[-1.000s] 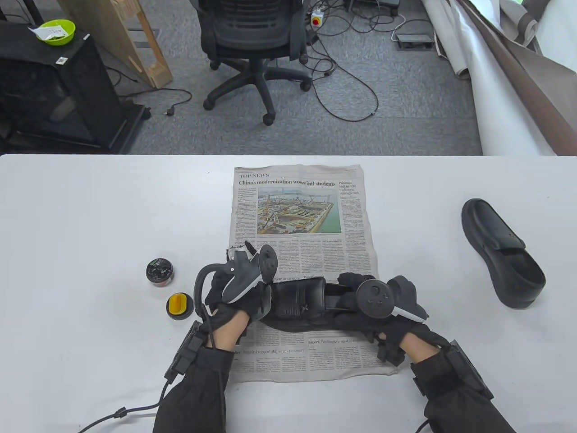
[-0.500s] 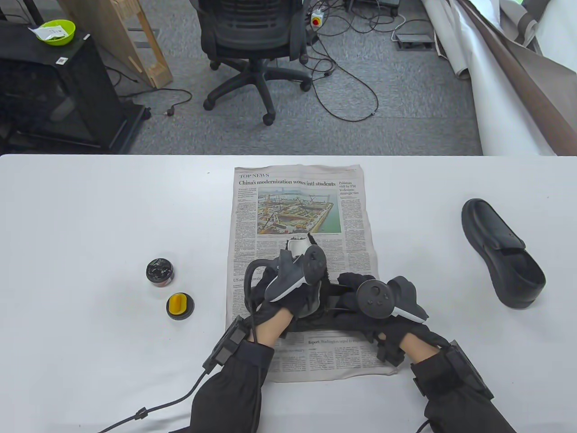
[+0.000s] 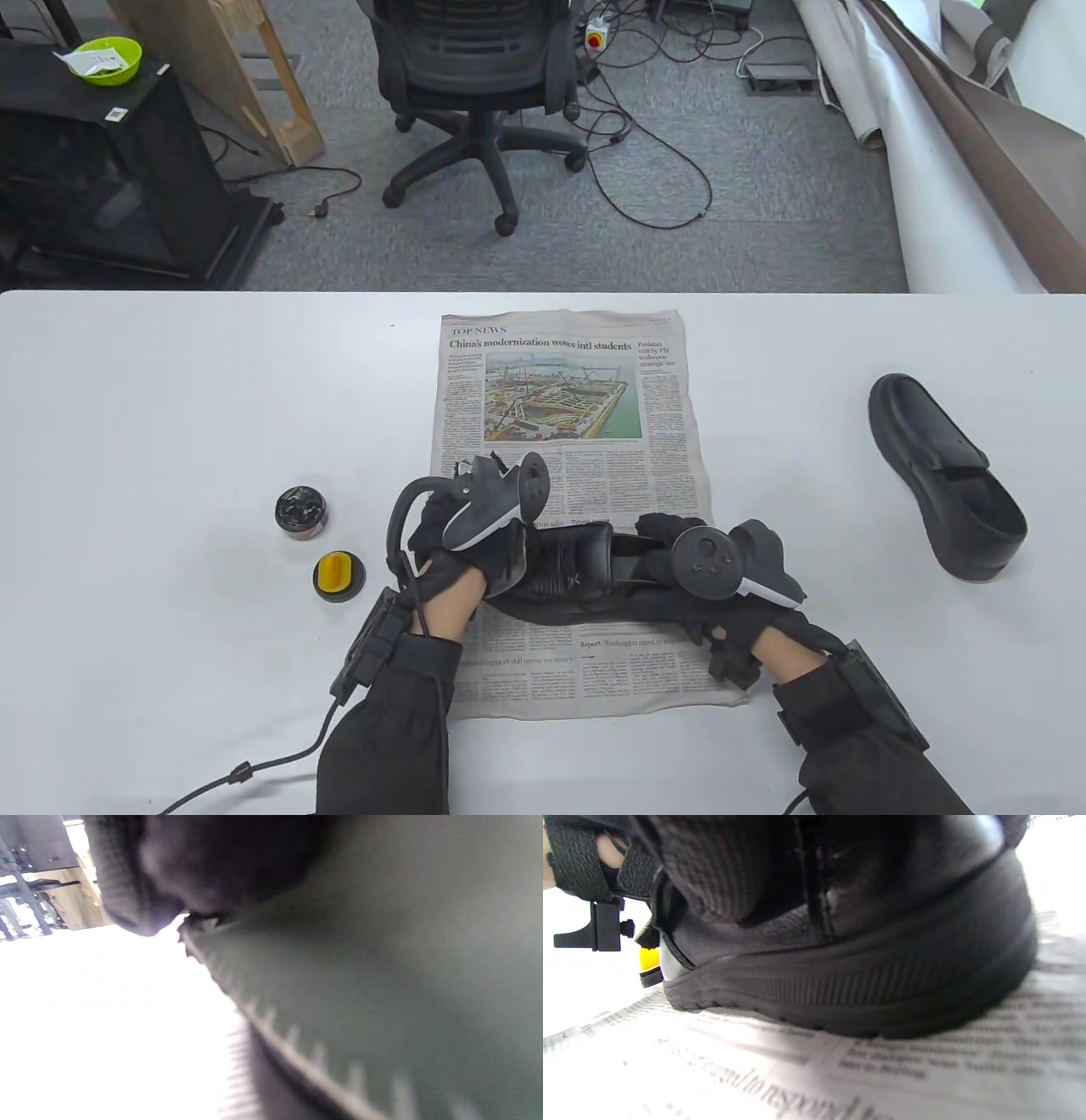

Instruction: Dip and apply built-in sponge shoe polish on shoes

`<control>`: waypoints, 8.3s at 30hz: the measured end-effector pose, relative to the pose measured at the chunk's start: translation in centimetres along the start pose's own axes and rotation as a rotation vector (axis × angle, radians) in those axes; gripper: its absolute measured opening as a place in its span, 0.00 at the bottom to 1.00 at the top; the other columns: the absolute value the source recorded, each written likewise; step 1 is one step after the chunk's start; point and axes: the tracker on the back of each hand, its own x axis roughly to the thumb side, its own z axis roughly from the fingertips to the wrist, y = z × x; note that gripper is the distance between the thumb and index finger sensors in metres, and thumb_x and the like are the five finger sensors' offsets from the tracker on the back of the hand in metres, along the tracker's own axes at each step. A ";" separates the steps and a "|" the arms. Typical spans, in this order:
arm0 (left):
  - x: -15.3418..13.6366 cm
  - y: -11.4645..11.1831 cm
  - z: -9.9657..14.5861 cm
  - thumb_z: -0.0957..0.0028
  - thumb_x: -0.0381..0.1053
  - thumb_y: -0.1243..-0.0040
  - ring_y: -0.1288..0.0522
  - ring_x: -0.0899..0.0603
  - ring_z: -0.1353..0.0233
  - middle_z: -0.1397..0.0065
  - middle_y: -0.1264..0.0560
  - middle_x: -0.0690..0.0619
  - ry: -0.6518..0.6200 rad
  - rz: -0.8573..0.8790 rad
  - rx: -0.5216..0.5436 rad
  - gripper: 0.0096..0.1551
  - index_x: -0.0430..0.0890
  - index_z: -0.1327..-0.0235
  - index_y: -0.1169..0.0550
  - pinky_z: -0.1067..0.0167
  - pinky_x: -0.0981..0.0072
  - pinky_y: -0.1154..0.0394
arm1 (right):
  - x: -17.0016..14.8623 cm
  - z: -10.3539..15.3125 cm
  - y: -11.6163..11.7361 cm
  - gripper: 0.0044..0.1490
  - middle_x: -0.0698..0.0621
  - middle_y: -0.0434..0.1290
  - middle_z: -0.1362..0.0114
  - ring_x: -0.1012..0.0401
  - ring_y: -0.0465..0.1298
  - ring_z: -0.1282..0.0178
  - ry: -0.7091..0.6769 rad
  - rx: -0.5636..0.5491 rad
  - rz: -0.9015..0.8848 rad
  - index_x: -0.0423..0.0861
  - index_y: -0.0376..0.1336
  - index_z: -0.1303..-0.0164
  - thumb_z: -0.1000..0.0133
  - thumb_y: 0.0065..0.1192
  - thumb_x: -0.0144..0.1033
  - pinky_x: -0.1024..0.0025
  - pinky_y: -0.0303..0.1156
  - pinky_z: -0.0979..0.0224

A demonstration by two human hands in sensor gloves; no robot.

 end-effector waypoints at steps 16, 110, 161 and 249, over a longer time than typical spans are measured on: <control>4.1 3.3 1.9 0.54 0.59 0.33 0.17 0.58 0.79 0.61 0.13 0.59 -0.215 0.306 0.207 0.25 0.54 0.45 0.19 0.50 0.57 0.15 | 0.0 0.0 0.0 0.25 0.50 0.54 0.22 0.45 0.65 0.25 0.001 0.000 0.006 0.59 0.74 0.53 0.59 0.69 0.56 0.43 0.65 0.25; 1.4 -0.5 5.9 0.57 0.60 0.31 0.16 0.58 0.78 0.62 0.14 0.58 -0.090 0.106 0.108 0.25 0.51 0.49 0.18 0.50 0.56 0.15 | 0.1 0.0 0.0 0.25 0.50 0.54 0.22 0.45 0.66 0.25 0.004 -0.002 0.023 0.59 0.74 0.53 0.59 0.68 0.57 0.43 0.65 0.25; -1.3 1.2 6.8 0.57 0.59 0.29 0.16 0.57 0.77 0.60 0.14 0.58 -0.070 0.048 -0.054 0.25 0.52 0.48 0.19 0.48 0.56 0.16 | 0.1 -0.1 0.0 0.25 0.50 0.54 0.21 0.45 0.66 0.25 -0.002 0.010 0.032 0.59 0.74 0.53 0.59 0.68 0.57 0.43 0.65 0.25; -19.6 -4.9 6.5 0.54 0.67 0.32 0.16 0.58 0.77 0.59 0.13 0.52 0.305 0.322 -0.085 0.25 0.51 0.55 0.16 0.52 0.58 0.15 | 0.2 0.0 0.0 0.25 0.50 0.54 0.21 0.45 0.66 0.25 -0.007 0.001 0.054 0.59 0.74 0.54 0.58 0.67 0.57 0.43 0.65 0.25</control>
